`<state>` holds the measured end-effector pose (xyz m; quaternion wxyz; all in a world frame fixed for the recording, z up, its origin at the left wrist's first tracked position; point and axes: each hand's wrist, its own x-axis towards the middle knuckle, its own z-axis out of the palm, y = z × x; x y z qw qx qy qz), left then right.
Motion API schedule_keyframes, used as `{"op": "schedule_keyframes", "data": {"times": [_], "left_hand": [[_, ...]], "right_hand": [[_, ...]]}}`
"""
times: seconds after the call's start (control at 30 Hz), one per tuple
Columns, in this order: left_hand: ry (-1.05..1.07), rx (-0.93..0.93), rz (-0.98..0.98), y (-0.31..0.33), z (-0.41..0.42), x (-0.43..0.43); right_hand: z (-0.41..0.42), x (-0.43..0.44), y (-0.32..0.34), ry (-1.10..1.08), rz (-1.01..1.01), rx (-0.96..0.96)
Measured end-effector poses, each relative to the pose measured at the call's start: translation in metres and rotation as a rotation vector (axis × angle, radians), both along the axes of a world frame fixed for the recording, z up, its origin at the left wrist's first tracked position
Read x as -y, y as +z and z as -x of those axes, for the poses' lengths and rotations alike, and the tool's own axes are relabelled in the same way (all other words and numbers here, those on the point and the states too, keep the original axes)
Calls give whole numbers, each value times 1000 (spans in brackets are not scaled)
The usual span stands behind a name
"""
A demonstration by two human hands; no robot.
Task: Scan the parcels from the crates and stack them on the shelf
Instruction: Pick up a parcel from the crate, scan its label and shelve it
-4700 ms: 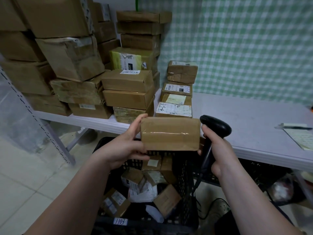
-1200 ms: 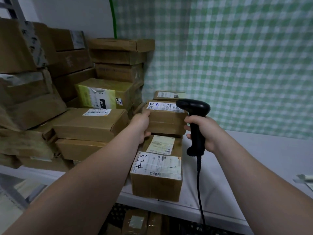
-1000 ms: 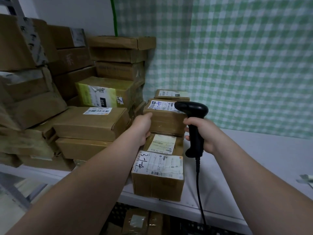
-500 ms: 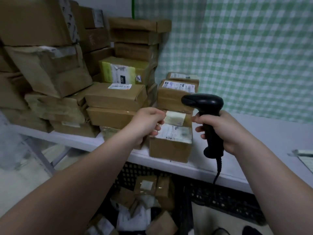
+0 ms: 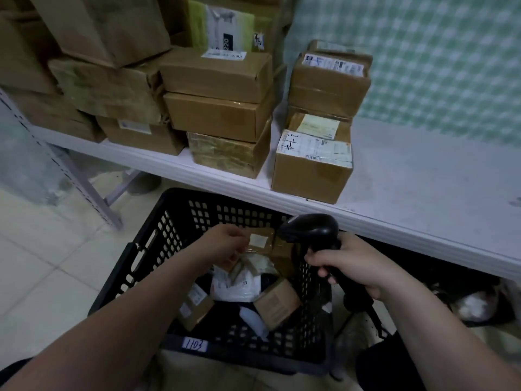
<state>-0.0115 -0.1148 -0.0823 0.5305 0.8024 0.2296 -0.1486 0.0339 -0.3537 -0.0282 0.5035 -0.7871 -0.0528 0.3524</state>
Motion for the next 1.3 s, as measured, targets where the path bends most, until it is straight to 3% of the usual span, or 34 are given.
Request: {"op": "schedule_keyframes", "data": {"times": [0.13,0.43,0.7,0.87,1.17,1.3], "left_hand": [[-22,-45,-91,-40,-7,2],[-366,-68,-430,-120,-55,35],[-578,-88,-505,-160,-99,66],[-582,-150,-623,-179,-106,78],[-271,-179,-705,-200,-113,98],[-197,-171,-537,-209,-120,94]], "right_hand": [[-8,-2,-40,-43,128,-21],[-14,-6,-120,-206,250,-46],[-32,-3,-161,-279,332,-43],[-40,-1,-170,-284,336,-22],[-37,2,-170,-325,290,-16],[-37,3,-174,-331,279,-15]]}}
